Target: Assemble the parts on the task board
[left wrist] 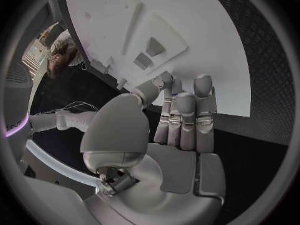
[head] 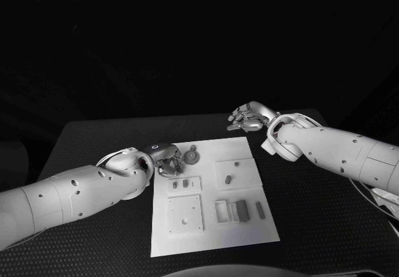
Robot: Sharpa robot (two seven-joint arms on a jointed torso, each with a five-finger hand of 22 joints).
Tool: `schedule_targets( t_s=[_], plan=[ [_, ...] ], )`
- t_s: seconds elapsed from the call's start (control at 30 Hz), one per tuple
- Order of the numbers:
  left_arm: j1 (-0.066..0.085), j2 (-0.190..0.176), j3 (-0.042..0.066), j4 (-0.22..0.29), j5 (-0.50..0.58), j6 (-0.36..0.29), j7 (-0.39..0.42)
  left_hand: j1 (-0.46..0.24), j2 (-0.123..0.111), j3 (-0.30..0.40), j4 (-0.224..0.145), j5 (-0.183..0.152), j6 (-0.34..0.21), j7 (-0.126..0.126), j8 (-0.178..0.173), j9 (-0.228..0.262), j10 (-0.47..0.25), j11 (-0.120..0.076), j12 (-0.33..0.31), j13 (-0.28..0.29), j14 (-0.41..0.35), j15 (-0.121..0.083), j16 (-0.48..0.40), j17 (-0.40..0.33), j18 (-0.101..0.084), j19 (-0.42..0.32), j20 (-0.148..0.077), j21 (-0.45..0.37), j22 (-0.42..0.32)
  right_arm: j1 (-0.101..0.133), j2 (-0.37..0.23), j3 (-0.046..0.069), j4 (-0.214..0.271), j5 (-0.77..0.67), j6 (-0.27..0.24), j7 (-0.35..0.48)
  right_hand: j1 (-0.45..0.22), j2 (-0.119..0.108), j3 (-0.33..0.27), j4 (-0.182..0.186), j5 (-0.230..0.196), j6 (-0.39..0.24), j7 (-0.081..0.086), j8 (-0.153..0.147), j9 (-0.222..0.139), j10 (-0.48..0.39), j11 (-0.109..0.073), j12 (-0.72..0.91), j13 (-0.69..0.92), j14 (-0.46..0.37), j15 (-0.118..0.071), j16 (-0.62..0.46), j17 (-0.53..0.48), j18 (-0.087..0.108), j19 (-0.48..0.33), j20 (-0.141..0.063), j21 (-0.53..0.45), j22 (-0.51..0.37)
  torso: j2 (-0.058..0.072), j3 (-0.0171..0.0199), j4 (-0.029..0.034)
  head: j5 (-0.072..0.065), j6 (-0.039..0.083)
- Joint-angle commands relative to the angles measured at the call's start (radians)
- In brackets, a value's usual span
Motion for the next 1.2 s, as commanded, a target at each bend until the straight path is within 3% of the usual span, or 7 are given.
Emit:
schedule_targets(
  t_s=[0.03, 0.57, 0.93, 1.2],
  plan=[
    [-0.002, 0.006, -0.003, -0.002, -0.005, 0.018, 0.009, 0.001, 0.013, 0.006, 0.0, 0.001, 0.005, 0.001, 0.002, 0.001, 0.01, 0.0, 0.004, 0.002, 0.01, -0.005, 0.002, -0.002, 0.086, -0.003, -0.005, 0.006, 0.023, 0.0, 0.001, 0.0, 0.0, -0.001, 0.013, 0.009, -0.008, -0.001, -0.002, 0.0, 0.0, -0.001, 0.005, -0.002, -0.001, 0.008, 0.002, -0.004, -0.001, -0.006, 0.0, 0.005, -0.001, 0.015, 0.009, 0.0, -0.005, 0.02, 0.0, -0.0007, -0.0005, 0.0, 0.0],
    [-0.004, 0.018, -0.009, -0.013, -0.014, 0.039, 0.008, 0.001, 0.014, 0.007, -0.001, 0.001, 0.005, 0.001, 0.002, 0.0, 0.01, 0.0, 0.003, 0.002, 0.01, -0.005, 0.003, -0.002, 0.086, -0.003, -0.006, 0.007, 0.023, 0.0, 0.002, 0.0, 0.002, -0.001, 0.013, 0.009, -0.008, -0.001, -0.001, 0.0, 0.0, -0.001, 0.005, -0.002, -0.001, 0.01, 0.002, -0.006, -0.002, -0.006, 0.0, 0.005, -0.001, 0.015, 0.01, 0.0, -0.005, 0.02, 0.0, 0.0001, -0.0006, -0.002, -0.002],
    [-0.005, 0.025, -0.038, -0.019, -0.032, 0.06, 0.003, 0.001, 0.015, 0.007, -0.001, 0.0, 0.005, 0.001, 0.002, 0.0, 0.011, 0.0, 0.003, 0.002, 0.01, -0.005, 0.003, -0.003, 0.085, -0.004, -0.006, 0.007, 0.023, 0.0, 0.001, 0.0, 0.002, -0.001, 0.012, 0.009, -0.008, -0.001, -0.001, 0.0, 0.0, -0.001, 0.005, -0.001, -0.001, 0.011, 0.002, -0.007, -0.002, -0.007, 0.0, 0.005, -0.002, 0.015, 0.01, 0.0, -0.005, 0.02, 0.0, -0.0002, -0.0009, -0.003, -0.002],
    [-0.007, 0.02, -0.041, -0.025, -0.007, 0.022, 0.015, 0.0, 0.014, 0.007, -0.002, 0.0, 0.006, 0.001, 0.003, 0.0, 0.012, 0.0, 0.003, 0.002, 0.009, -0.005, 0.003, -0.003, 0.085, -0.005, -0.006, 0.008, 0.023, 0.0, -0.001, 0.0, 0.003, -0.001, 0.012, 0.009, -0.008, -0.001, -0.001, 0.0, 0.0, 0.0, 0.005, -0.001, -0.001, 0.011, 0.002, -0.008, -0.003, -0.007, 0.0, 0.005, -0.002, 0.015, 0.01, 0.0, -0.005, 0.02, 0.0, 0.0005, -0.0001, -0.005, -0.003]
  ],
)
